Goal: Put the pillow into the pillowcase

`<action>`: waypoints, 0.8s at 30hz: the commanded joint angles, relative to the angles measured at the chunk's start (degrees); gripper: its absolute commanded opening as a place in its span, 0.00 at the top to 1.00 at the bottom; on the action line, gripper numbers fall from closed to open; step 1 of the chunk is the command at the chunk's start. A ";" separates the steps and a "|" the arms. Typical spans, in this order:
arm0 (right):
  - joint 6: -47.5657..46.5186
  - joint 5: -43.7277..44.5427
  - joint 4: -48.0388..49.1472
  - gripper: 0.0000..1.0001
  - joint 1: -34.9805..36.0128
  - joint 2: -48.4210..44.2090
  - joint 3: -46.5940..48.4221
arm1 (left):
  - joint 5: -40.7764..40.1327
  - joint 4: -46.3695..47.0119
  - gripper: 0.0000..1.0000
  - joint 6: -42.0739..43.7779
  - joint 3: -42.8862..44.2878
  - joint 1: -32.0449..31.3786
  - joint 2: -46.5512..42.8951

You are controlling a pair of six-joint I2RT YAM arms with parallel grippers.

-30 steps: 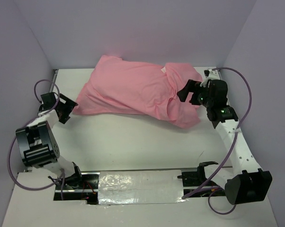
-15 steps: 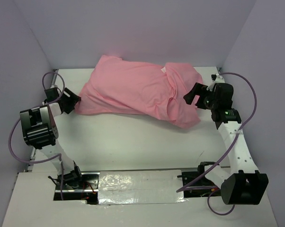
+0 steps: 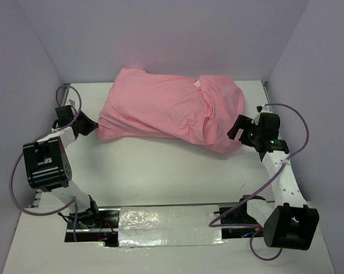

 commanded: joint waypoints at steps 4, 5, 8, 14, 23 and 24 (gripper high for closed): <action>9.30 2.94 3.30 0.00 -0.31 0.24 -10.93 | -3.55 -5.25 1.00 2.30 2.07 0.30 -10.22; 11.43 2.24 5.43 0.00 -0.49 -1.25 -12.62 | -4.16 -5.60 1.00 2.04 2.25 0.30 -10.76; 11.81 -1.88 12.83 0.00 -0.66 -2.23 -17.29 | -4.25 -7.80 1.00 2.30 3.82 0.30 -12.25; -0.93 3.53 8.89 0.00 4.25 -2.41 -15.81 | -2.41 -9.73 1.00 0.45 10.22 0.13 -13.92; -15.00 39.38 7.83 0.00 28.24 10.23 -4.04 | -2.49 -12.28 1.00 -0.34 17.36 -0.31 -17.26; -15.00 41.15 6.87 0.00 28.16 11.90 -3.07 | -2.41 -12.72 1.00 -0.25 17.80 -0.31 -17.18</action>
